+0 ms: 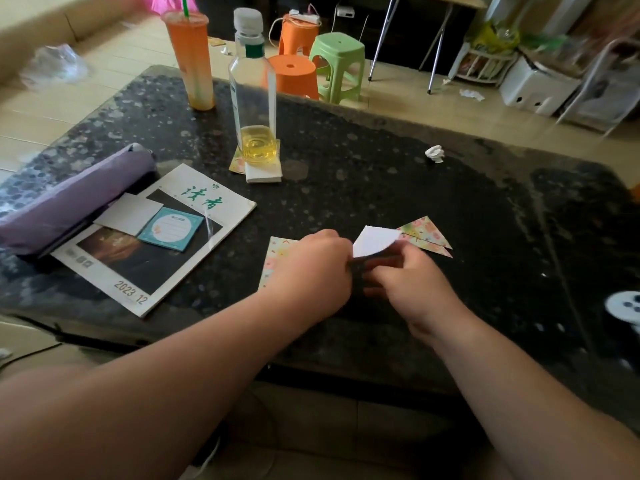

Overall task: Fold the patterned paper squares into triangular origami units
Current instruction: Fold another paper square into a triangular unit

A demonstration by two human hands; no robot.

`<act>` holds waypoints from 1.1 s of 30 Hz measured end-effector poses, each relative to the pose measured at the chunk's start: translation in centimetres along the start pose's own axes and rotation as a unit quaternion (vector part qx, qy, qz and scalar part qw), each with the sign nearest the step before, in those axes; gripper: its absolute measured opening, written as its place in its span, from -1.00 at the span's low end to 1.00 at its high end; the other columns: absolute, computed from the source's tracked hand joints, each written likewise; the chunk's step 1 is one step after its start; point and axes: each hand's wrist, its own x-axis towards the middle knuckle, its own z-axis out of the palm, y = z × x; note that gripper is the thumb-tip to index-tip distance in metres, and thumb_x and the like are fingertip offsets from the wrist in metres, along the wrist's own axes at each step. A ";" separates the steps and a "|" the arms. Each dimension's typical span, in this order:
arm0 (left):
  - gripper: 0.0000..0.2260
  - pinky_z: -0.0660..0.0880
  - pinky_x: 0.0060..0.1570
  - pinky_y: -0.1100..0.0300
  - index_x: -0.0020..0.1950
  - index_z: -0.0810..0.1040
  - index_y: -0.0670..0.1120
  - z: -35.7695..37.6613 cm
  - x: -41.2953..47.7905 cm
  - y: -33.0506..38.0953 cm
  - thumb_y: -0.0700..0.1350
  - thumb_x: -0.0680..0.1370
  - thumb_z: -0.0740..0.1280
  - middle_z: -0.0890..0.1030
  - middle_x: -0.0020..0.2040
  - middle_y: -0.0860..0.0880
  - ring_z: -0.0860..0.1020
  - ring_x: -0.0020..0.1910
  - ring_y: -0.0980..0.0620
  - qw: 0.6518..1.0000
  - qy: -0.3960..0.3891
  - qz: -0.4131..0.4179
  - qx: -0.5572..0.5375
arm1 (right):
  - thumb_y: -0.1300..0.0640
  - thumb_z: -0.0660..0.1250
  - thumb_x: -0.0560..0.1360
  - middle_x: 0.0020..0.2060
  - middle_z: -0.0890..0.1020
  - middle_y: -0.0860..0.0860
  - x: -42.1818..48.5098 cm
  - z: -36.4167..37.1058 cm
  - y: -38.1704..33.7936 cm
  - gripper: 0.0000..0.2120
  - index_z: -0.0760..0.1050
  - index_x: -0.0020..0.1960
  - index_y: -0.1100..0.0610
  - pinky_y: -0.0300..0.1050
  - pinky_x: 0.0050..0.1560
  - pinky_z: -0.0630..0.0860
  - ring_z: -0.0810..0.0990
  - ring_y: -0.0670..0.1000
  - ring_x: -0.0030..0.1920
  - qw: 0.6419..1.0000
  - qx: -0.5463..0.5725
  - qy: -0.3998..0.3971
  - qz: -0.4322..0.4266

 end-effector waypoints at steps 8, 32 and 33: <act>-0.84 0.36 -0.12 0.13 0.11 0.60 -0.12 6.7 0.9 5.2 -0.12 0.59 0.30 0.50 0.05 -0.06 0.48 0.07 -0.06 0.984 -0.091 0.102 0.117 | 0.05 0.55 0.40 0.16 0.50 -0.02 -1.5 -9.3 7.2 -0.46 0.54 0.36 -0.01 0.04 0.14 0.55 0.49 0.04 0.17 0.825 -0.456 0.078 -0.326; -0.86 0.37 0.08 0.28 0.12 0.65 0.16 9.3 1.7 4.0 0.10 0.61 0.35 0.54 0.00 0.21 0.45 0.05 0.22 0.994 -0.100 0.031 -0.042 | -0.01 0.40 0.60 -0.18 0.65 -0.21 2.1 -9.9 11.0 -0.90 0.65 0.09 -0.09 -0.45 -0.21 0.43 0.57 -0.26 -0.10 0.965 -0.239 -0.016 -0.109; -0.86 0.39 0.07 0.28 0.14 0.63 0.18 9.3 1.7 4.2 0.10 0.61 0.35 0.55 0.00 0.20 0.45 0.04 0.23 0.994 -0.101 0.019 -0.048 | -0.02 0.41 0.59 -0.21 0.67 -0.19 2.2 -9.8 10.9 -0.89 0.61 0.12 -0.12 -0.45 -0.20 0.42 0.60 -0.26 -0.11 0.971 -0.221 -0.008 -0.087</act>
